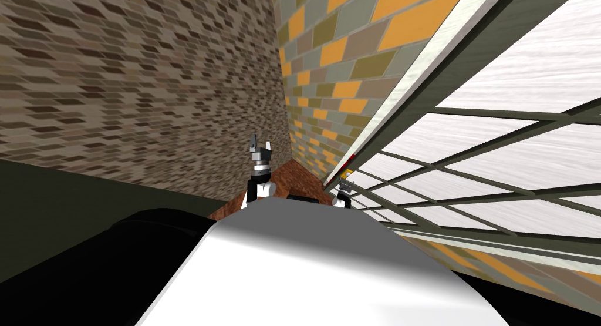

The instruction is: Pull the door open

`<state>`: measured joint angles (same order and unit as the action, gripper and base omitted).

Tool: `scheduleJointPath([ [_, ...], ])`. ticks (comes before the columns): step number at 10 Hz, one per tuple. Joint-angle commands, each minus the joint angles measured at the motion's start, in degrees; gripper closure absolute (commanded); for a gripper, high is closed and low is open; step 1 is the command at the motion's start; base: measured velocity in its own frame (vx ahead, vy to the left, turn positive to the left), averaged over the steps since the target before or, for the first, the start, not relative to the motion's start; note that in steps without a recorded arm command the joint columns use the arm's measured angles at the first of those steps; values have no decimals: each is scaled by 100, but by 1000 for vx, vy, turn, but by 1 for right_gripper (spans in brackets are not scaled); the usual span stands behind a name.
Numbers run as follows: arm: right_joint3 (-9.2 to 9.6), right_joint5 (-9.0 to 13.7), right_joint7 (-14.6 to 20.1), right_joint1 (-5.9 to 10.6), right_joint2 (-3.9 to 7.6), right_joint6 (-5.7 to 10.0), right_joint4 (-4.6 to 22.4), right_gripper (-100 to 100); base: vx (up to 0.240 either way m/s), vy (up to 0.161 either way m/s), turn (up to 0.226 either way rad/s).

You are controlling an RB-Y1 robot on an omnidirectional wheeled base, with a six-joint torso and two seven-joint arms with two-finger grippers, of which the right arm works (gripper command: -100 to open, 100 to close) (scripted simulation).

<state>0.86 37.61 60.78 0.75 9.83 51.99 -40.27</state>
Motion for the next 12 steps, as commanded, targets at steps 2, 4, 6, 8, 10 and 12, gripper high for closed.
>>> scheduleJointPath([
  [2, 26, 233, 392, -3, -77, -22, -81, -100, -74, -14, 88],
  [4, 47, 406, 650, -6, -133, -42, -144, -100, -98, -8, 95],
  [6, 69, 569, 880, -9, -186, -62, -203, -100, -106, -4, 80],
  [8, 81, 533, 1026, -89, -1, -28, -133, -100, 20, 0, 28],
  [10, 87, 536, 1094, -115, 53, -18, -116, -100, 124, 4, 15],
  [12, 108, 547, 1323, -203, 237, 15, -59, -100, 115, 0, 25],
])
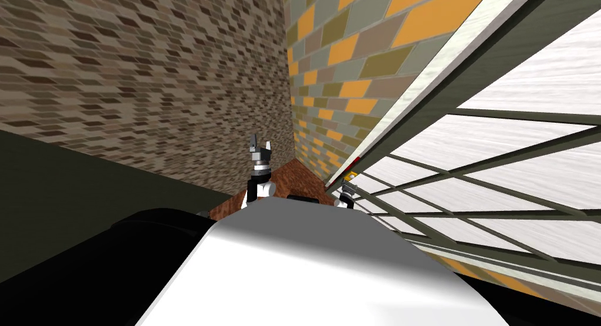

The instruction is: Pull the door open

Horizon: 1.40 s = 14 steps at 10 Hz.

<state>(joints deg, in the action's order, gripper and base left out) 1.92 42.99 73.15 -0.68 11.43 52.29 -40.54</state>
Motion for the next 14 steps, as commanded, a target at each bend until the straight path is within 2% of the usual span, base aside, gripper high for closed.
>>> scheduleJointPath([
  [1, 10, 13, 168, -92, 143, -4, -11, -100, 143, -9, 28],
  [3, 40, 28, 495, -218, 405, 43, 70, -100, 169, -6, 39],
  [4, 40, 28, 495, -218, 405, 43, 70, -100, 138, 4, 15],
  [5, 59, 38, 705, -299, 573, 72, 123, -100, 155, 7, 30],
  [6, 64, 41, 762, -321, 619, 81, 137, -100, 160, -2, 21],
  [7, 76, 47, 894, -372, 725, 99, 170, -100, 166, 6, 29],
  [8, 75, 38, 821, -311, 647, 125, 208, -100, 73, 3, -13],
  [9, 75, 38, 821, -311, 647, 125, 208, 100, -15, 1, 2],
  [14, 75, 38, 821, -311, 647, 125, 208, 100, -12, -3, 4],
])
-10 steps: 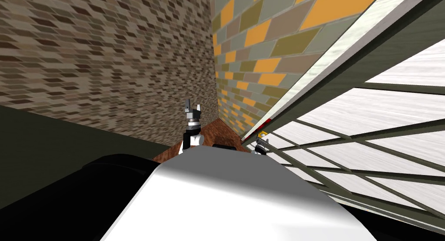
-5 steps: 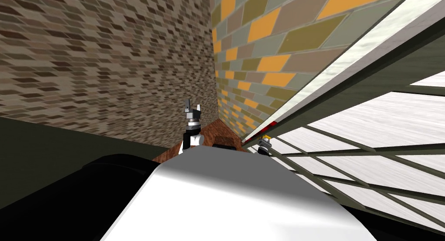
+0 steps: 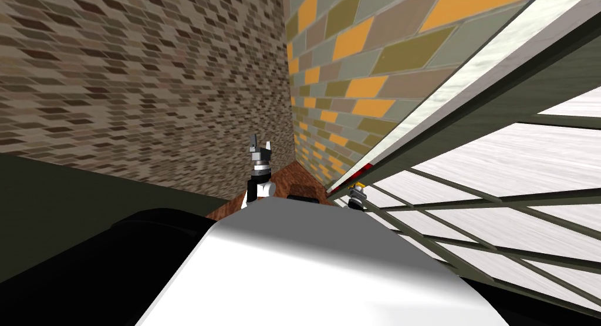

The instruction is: Pull the door open

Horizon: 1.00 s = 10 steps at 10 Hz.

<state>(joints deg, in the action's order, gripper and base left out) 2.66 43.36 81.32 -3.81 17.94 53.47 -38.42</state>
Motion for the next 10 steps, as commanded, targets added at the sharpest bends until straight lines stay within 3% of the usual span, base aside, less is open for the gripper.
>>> scheduleJointPath([
  [1, 101, -53, 76, -14, 30, -22, -53, 100, -126, -16, 53],
  [9, 624, -328, 471, -87, 185, -134, -327, 100, -219, 6, 62],
  [10, 581, -306, 420, -89, 173, -138, -320, 100, -102, 9, 21],
])
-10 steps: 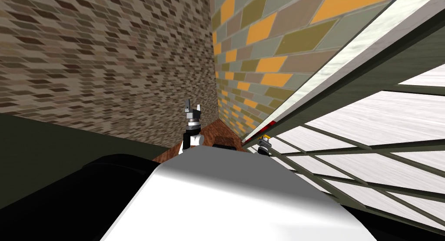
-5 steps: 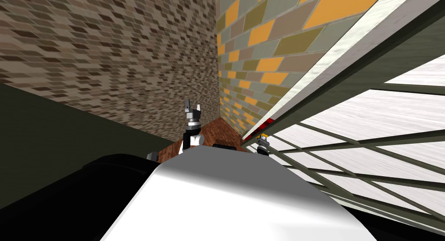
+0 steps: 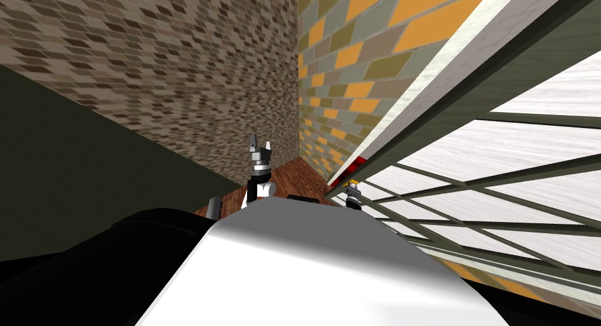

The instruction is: Pull the door open

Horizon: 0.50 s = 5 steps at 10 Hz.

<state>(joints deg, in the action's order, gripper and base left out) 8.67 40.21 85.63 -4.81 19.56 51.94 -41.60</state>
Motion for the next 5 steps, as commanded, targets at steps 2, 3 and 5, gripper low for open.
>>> scheduleJointPath([
  [2, 163, -87, 111, -53, 71, 32, -74, 100, -175, -12, 57],
  [3, 229, -122, 156, -75, 100, 45, -104, 100, -231, -29, 67],
  [5, 406, -216, 275, -133, 177, 80, -184, 100, -242, -12, 69],
])
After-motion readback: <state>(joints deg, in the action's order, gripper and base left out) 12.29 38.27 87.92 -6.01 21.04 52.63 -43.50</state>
